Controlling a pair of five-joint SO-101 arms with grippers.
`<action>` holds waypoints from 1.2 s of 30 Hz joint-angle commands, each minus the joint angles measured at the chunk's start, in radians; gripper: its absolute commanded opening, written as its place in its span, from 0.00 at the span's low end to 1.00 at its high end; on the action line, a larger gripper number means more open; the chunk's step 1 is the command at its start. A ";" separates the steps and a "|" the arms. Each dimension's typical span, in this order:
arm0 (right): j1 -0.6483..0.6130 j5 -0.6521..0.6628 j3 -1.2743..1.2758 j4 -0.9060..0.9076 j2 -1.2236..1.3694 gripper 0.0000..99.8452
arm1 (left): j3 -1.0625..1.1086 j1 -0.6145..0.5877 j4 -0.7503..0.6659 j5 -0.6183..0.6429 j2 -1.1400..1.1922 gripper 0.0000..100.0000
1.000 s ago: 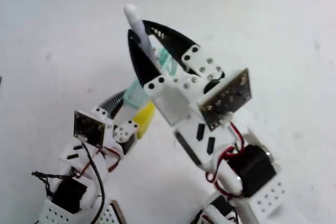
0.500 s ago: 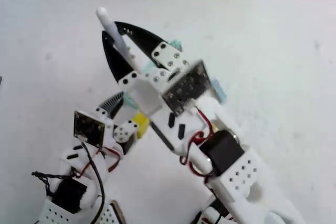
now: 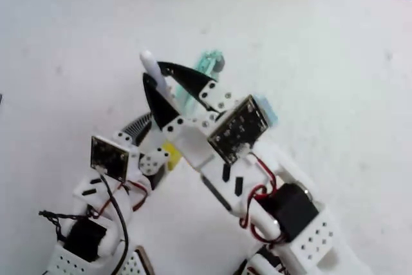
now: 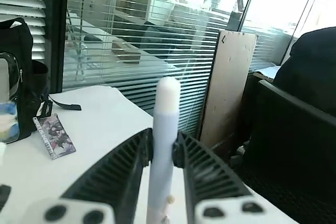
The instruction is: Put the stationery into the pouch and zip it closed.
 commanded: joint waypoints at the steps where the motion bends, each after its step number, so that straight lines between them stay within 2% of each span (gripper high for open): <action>1: 0.058 0.009 -0.006 0.053 -0.036 0.02 | -0.015 0.002 0.002 -0.009 0.008 0.23; 7: 0.188 0.008 -0.014 0.064 0.028 0.02 | -0.015 0.001 0.002 -0.012 0.008 0.23; 14: 0.199 0.012 -0.044 0.111 0.134 0.25 | -0.015 0.001 0.002 -0.015 0.008 0.17; 20: 0.205 0.008 -0.173 0.191 0.140 0.24 | -0.015 0.002 0.002 -0.015 0.008 0.17; 26: 0.234 0.006 -0.190 0.194 0.140 0.24 | -0.015 0.005 0.002 -0.011 0.008 0.17; 29: 0.280 0.006 -0.195 0.196 0.139 0.24 | -0.015 0.010 0.002 -0.011 0.008 0.17; 33: 0.354 0.006 -0.215 0.321 0.151 0.23 | -0.015 0.008 0.002 -0.012 0.008 0.16; 36: 0.443 0.011 -0.219 0.409 0.183 0.16 | -0.015 0.005 0.002 -0.026 0.008 0.09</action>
